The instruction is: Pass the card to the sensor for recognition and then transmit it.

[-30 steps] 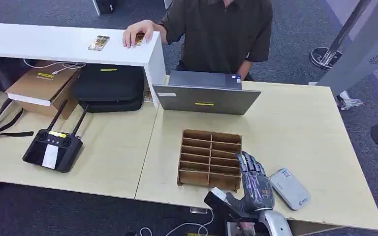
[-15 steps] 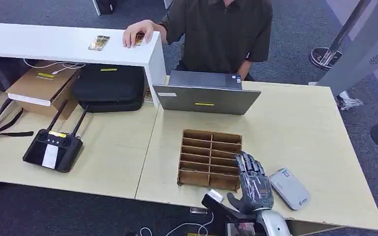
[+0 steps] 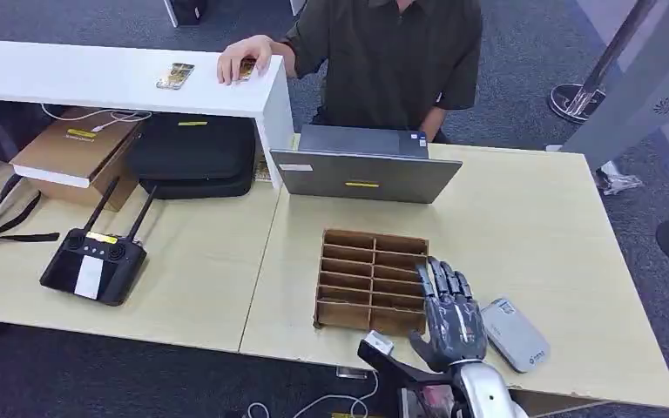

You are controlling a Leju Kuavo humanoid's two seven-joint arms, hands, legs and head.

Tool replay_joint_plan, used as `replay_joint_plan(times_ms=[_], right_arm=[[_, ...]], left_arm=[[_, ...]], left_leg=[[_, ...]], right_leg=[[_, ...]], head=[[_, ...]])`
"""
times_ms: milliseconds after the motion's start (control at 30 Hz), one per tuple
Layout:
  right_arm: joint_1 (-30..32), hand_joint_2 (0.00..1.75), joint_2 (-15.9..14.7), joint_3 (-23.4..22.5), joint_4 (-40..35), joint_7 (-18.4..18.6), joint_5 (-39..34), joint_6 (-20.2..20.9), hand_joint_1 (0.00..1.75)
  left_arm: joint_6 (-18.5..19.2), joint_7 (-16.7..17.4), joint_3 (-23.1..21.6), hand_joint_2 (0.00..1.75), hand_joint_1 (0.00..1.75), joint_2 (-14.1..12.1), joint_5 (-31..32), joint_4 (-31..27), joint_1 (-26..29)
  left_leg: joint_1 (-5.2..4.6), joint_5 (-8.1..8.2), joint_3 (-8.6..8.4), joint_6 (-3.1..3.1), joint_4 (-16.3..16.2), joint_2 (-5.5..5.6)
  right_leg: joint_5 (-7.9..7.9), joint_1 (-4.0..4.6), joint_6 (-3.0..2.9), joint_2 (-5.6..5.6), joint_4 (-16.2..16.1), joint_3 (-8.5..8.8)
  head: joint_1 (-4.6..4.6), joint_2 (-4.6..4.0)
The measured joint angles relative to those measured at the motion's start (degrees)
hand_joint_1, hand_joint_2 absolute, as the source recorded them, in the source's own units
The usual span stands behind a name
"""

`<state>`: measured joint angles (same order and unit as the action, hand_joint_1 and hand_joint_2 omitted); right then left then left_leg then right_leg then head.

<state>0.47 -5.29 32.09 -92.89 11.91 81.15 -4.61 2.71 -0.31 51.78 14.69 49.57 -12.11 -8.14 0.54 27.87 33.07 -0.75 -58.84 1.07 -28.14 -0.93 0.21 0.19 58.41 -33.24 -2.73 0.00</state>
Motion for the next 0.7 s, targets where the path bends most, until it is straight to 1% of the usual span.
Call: replay_joint_plan(times_ms=[167, 467, 500, 533, 600, 633, 667, 700], right_arm=[[0.1, 1.75, 0.0, 0.2, 0.0, -0.2, -0.6, 0.2, 0.00], [0.3, 1.75, 0.2, 0.9, 0.3, -0.3, -2.1, 2.6, 0.00], [0.3, 1.75, 0.2, 0.9, 0.3, -0.3, -2.4, 2.8, 0.68], [0.3, 1.75, 0.3, 0.9, 0.3, -0.3, -2.5, 3.0, 1.59], [0.3, 1.75, 0.3, 0.9, 0.3, -0.3, -2.5, 3.0, 1.59], [0.3, 1.75, 0.3, 0.9, 0.3, -0.3, -2.5, 3.1, 1.62], [0.3, 1.75, 0.3, 0.9, 0.3, -0.3, -2.5, 3.1, 1.62], [0.3, 1.75, 0.6, 0.9, 0.3, -0.3, -2.8, 3.2, 1.54]], left_arm=[[0.0, 0.0, -0.1, 0.00, 0.00, 0.0, -0.2, 0.0, 0.0], [0.0, 0.0, -0.3, 0.00, 0.00, 0.0, -0.9, 0.0, 0.0], [0.0, 0.0, -0.3, 0.00, 0.00, 0.0, -1.0, 0.0, 0.0], [0.0, 0.0, -0.3, 0.00, 0.00, 0.0, -1.0, 0.0, 0.0], [0.0, 0.0, -0.3, 0.00, 0.00, 0.0, -1.0, 0.0, 0.0], [0.0, 0.0, -0.3, 0.00, 0.00, 0.0, -1.0, 0.0, 0.0], [0.0, 0.0, -0.3, 0.00, 0.00, 0.0, -1.1, 0.0, 0.0], [0.0, 0.0, -0.3, 0.00, 0.00, 0.0, -1.1, 0.0, 0.0]], left_leg=[[0.00, 0.00, 0.00, 0.00, 0.0, 0.00], [0.00, 0.00, 0.00, 0.00, 0.0, 0.00], [0.00, 0.00, 0.00, 0.00, 0.0, 0.00], [0.00, 0.00, 0.00, 0.00, 0.0, 0.00], [0.00, 0.00, 0.00, 0.00, 0.0, 0.00], [0.00, 0.00, 0.00, 0.00, 0.0, 0.00], [0.00, 0.00, 0.00, 0.00, 0.0, 0.00], [0.00, 0.00, 0.00, 0.00, 0.0, 0.01]], right_leg=[[0.00, 0.00, 0.00, 0.00, 0.0, 0.00], [0.00, 0.00, 0.00, 0.00, 0.0, 0.00], [0.00, 0.00, 0.00, 0.00, 0.0, 0.00], [0.00, 0.00, 0.00, 0.00, 0.0, 0.00], [0.00, 0.00, 0.00, 0.00, 0.0, 0.00], [0.00, 0.00, 0.00, 0.00, 0.0, 0.00], [0.00, 0.00, 0.00, 0.00, 0.0, 0.00], [0.00, 0.00, 0.00, 0.00, 0.0, 0.00]], head=[[0.00, 0.00], [0.00, 0.00], [0.00, 0.00], [0.00, 0.00], [0.00, 0.00], [0.00, 0.00], [0.00, 0.00], [0.00, 0.00]])
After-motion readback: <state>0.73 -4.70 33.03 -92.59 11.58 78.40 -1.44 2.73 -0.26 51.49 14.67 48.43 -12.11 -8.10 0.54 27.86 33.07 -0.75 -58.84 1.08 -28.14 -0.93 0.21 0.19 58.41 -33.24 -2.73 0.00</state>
